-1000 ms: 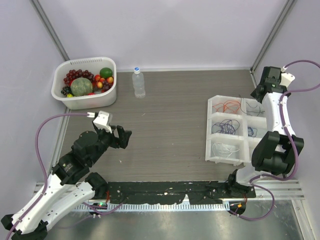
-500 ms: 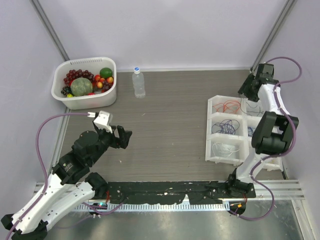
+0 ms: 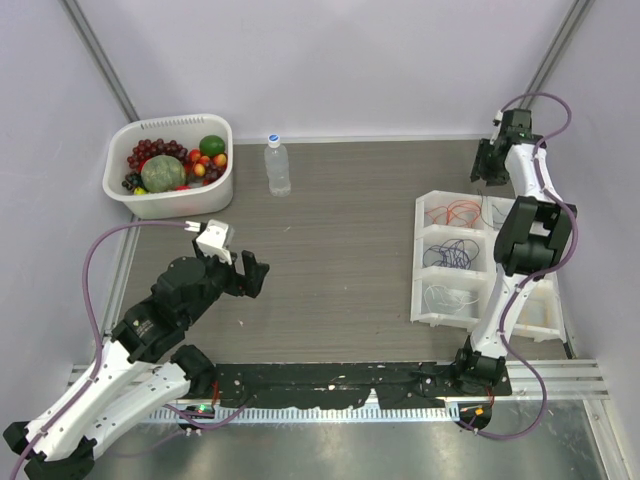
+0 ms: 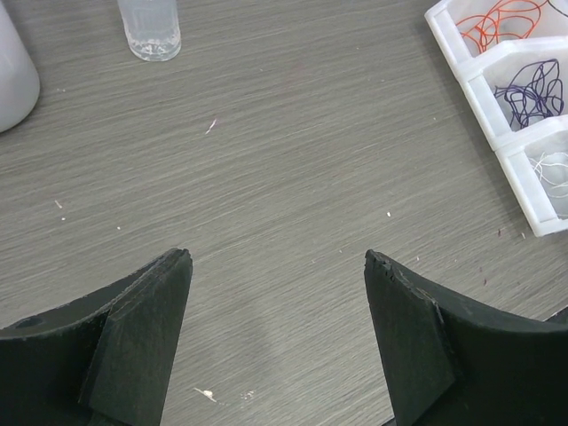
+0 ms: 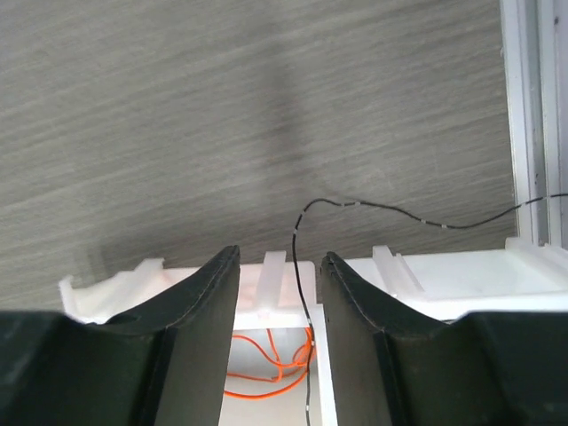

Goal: Untangle the cables

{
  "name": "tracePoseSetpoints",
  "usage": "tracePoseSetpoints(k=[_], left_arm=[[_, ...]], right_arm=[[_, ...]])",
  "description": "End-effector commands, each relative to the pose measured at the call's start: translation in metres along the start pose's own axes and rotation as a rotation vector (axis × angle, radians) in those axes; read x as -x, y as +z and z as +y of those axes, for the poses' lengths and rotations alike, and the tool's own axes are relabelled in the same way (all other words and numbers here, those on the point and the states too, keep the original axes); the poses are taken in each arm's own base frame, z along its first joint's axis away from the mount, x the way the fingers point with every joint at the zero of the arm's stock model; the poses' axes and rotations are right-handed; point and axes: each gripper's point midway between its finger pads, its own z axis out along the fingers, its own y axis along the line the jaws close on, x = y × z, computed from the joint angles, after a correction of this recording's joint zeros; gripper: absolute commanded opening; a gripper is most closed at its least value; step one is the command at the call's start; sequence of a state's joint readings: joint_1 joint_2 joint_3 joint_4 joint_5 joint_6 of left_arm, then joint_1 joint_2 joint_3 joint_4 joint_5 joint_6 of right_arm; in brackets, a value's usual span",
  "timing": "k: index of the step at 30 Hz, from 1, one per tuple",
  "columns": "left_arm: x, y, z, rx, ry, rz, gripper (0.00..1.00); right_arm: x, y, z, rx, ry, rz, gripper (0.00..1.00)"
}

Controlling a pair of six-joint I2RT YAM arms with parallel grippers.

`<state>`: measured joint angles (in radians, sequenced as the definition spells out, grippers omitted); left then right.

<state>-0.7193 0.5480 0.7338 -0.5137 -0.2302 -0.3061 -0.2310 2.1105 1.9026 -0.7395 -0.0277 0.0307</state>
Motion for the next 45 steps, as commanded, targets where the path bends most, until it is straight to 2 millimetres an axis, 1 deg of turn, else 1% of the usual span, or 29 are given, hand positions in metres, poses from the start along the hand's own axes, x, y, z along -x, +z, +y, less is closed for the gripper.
tracePoseSetpoints(k=[1,5,7,9,10,11,12,15,17,21,22,23,24,25,26,28,29,31,32,35,36,37,38,39,40,41,42,43,45], left_arm=[[0.015,0.000,-0.004,-0.019,0.000,-0.048,0.83],[0.016,-0.001,-0.004,-0.020,0.000,-0.053,0.84],[0.015,0.000,-0.004,-0.018,0.005,-0.049,0.84],[0.015,0.000,-0.004,-0.017,0.005,-0.052,0.84],[0.015,0.000,-0.003,-0.016,0.006,-0.049,0.84],[0.015,0.000,-0.003,-0.015,0.006,-0.051,0.84],[0.015,0.000,-0.003,-0.013,0.004,-0.050,0.84],[0.015,0.000,-0.002,-0.009,0.004,-0.052,0.84],[0.015,0.000,-0.002,-0.011,0.004,-0.052,0.84],[0.015,0.000,-0.003,-0.016,0.003,-0.049,0.84],[0.015,0.000,-0.003,-0.017,0.004,-0.050,0.84],[0.015,-0.001,-0.004,-0.017,0.000,-0.052,0.84],[0.016,-0.001,-0.004,-0.019,0.001,-0.054,0.84],[0.016,-0.001,-0.004,-0.020,0.001,-0.056,0.84],[0.016,-0.001,-0.004,-0.022,0.001,-0.057,0.84],[0.017,-0.001,-0.005,-0.028,-0.003,-0.057,0.84],[0.016,-0.002,-0.007,-0.035,-0.002,-0.055,0.84],[0.016,-0.002,-0.008,-0.040,-0.003,-0.055,0.84],[0.016,-0.002,-0.008,-0.041,-0.002,-0.054,0.84],[0.015,-0.002,-0.009,-0.047,-0.005,-0.050,0.84],[0.015,-0.002,-0.009,-0.050,-0.004,-0.050,0.84],[0.015,-0.001,-0.009,-0.050,-0.004,-0.048,0.84],[0.014,-0.001,-0.010,-0.052,-0.004,-0.046,0.84],[0.015,-0.001,-0.010,-0.054,-0.004,-0.047,0.84],[0.014,-0.001,-0.010,-0.054,-0.004,-0.046,0.84],[0.014,-0.001,-0.011,-0.055,-0.003,-0.045,0.84],[0.014,0.000,-0.010,-0.052,-0.004,-0.046,0.84],[0.015,0.000,-0.010,-0.053,-0.004,-0.047,0.84],[0.015,0.000,-0.010,-0.054,-0.006,-0.047,0.84]], right_arm=[[-0.020,0.004,-0.003,-0.014,-0.058,0.080,0.47],[-0.030,0.014,-0.006,-0.023,-0.072,0.112,0.46],[-0.035,0.018,-0.003,-0.020,-0.078,0.126,0.43],[-0.036,0.021,0.000,-0.016,-0.091,0.128,0.37],[-0.036,0.021,0.002,-0.014,-0.095,0.128,0.30],[-0.035,0.020,0.003,-0.012,-0.102,0.125,0.26],[-0.034,0.020,0.000,-0.043,-0.110,0.123,0.20],[-0.022,0.012,0.001,-0.068,-0.121,0.081,0.09],[-0.010,0.003,0.001,-0.093,-0.122,0.044,0.01],[0.022,-0.032,-0.007,-0.175,-0.073,-0.071,0.01],[0.028,-0.047,-0.012,-0.217,-0.027,-0.108,0.01],[0.029,-0.051,-0.017,-0.243,-0.006,-0.130,0.01],[0.036,-0.070,-0.022,-0.276,0.034,-0.180,0.01],[0.031,-0.070,-0.025,-0.295,0.055,-0.189,0.01],[0.040,-0.090,-0.028,-0.315,0.100,-0.250,0.01],[0.034,-0.109,-0.034,-0.354,0.177,-0.286,0.01],[0.028,-0.118,-0.041,-0.393,0.209,-0.296,0.01],[0.015,-0.132,-0.046,-0.419,0.265,-0.304,0.01],[0.009,-0.135,-0.048,-0.433,0.312,-0.309,0.01],[-0.021,-0.149,-0.055,-0.463,0.387,-0.314,0.01],[-0.032,-0.146,-0.055,-0.463,0.400,-0.309,0.01],[-0.033,-0.157,-0.054,-0.445,0.426,-0.341,0.01],[-0.041,-0.157,-0.057,-0.447,0.444,-0.343,0.00],[-0.041,-0.164,-0.056,-0.423,0.481,-0.364,0.01],[-0.045,-0.165,-0.059,-0.418,0.499,-0.367,0.01],[-0.043,-0.173,-0.059,-0.402,0.524,-0.395,0.01],[-0.043,-0.174,-0.065,-0.401,0.544,-0.413,0.01],[-0.034,-0.176,-0.068,-0.392,0.545,-0.451,0.01],[-0.032,-0.168,-0.078,-0.382,0.552,-0.452,0.01]])
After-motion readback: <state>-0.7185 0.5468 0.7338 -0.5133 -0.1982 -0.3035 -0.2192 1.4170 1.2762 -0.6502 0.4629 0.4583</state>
